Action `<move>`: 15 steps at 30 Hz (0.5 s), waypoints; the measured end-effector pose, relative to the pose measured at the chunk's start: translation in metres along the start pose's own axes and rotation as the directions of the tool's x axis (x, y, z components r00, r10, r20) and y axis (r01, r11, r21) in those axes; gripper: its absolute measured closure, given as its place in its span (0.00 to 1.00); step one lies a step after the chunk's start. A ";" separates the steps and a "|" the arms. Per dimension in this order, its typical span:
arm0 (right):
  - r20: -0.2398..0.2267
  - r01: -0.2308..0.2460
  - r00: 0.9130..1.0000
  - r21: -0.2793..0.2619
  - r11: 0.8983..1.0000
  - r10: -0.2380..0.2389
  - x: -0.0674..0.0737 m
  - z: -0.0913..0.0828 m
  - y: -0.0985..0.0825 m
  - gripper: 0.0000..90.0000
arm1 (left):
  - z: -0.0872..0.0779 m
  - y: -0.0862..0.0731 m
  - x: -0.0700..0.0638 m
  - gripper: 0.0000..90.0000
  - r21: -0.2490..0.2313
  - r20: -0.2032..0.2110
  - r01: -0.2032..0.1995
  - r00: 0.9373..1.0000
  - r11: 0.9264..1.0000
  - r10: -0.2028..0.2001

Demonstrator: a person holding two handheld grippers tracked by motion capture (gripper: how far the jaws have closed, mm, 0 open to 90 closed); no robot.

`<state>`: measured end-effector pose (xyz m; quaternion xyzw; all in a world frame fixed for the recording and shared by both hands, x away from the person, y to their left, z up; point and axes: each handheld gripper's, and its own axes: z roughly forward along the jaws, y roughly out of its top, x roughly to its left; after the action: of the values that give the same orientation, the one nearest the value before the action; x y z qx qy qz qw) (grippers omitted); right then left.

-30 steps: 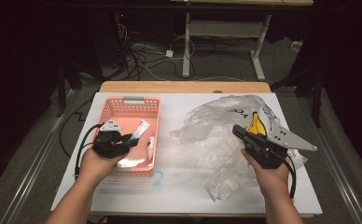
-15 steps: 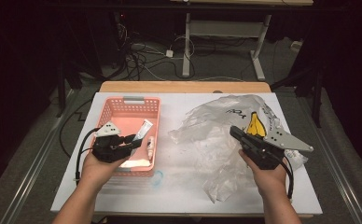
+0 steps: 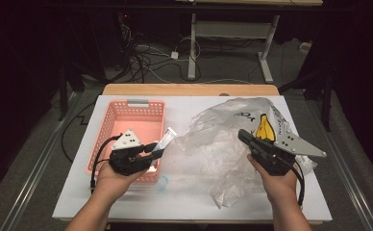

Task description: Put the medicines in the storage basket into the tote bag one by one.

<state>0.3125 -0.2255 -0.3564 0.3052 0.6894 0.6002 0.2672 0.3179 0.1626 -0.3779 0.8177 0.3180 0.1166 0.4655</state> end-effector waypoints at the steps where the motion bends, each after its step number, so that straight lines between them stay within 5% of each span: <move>1: 0.000 0.000 1.000 -0.001 1.000 0.000 0.000 0.000 0.000 1.00 | 0.002 0.000 -0.003 0.74 0.001 0.008 -0.005 1.000 1.000 0.005; 15: -0.005 0.002 1.000 -0.010 1.000 -0.002 0.000 -0.003 0.002 1.00 | 0.043 0.008 -0.050 0.74 0.057 0.112 -0.095 0.990 0.994 0.088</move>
<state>0.3100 -0.2272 -0.3536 0.3015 0.6875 0.6040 0.2677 0.3036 0.0989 -0.3886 0.8508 0.2577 0.0829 0.4505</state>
